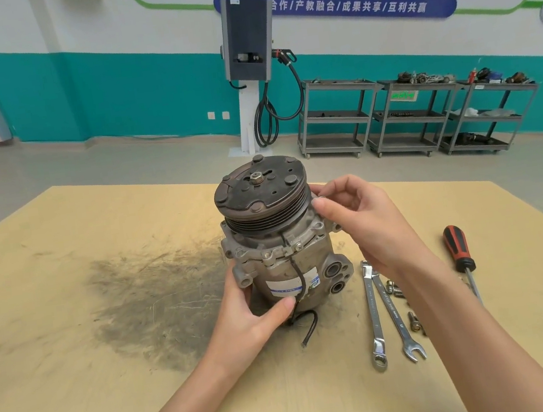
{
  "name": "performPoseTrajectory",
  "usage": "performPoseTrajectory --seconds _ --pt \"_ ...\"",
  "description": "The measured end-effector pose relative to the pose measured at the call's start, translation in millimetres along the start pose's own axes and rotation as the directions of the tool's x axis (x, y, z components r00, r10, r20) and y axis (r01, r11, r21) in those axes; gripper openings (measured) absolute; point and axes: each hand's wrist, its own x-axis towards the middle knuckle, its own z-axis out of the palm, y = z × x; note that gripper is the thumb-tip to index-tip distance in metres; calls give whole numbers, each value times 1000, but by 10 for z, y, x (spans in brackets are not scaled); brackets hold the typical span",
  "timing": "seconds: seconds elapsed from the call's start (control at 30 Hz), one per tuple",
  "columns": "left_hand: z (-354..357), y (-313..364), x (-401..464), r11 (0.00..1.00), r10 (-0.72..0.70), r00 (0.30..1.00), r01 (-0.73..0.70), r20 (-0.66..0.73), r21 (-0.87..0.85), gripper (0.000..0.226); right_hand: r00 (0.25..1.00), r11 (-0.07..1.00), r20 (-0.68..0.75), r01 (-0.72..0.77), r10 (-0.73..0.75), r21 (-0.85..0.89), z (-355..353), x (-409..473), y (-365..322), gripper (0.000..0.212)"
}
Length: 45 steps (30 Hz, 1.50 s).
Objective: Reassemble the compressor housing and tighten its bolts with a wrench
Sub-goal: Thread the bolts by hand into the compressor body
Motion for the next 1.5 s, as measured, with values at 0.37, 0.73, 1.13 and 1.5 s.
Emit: performPoseTrajectory --seconds 0.37,0.73,1.13,1.5 --pt "16 32 -3 999 7 1000 -6 12 -35 85 999 1000 -43 14 -14 -4 32 3 27 7" --pt "19 8 1 999 12 1000 -11 16 -39 84 997 999 -81 12 -9 40 67 -12 29 11" --pt "4 -46 23 999 13 1000 -13 7 -30 82 998 997 -68 19 -13 79 54 1 34 14" --pt "8 -54 21 1000 14 1000 -14 1 -21 79 998 998 -67 23 -20 53 54 0 45 8"
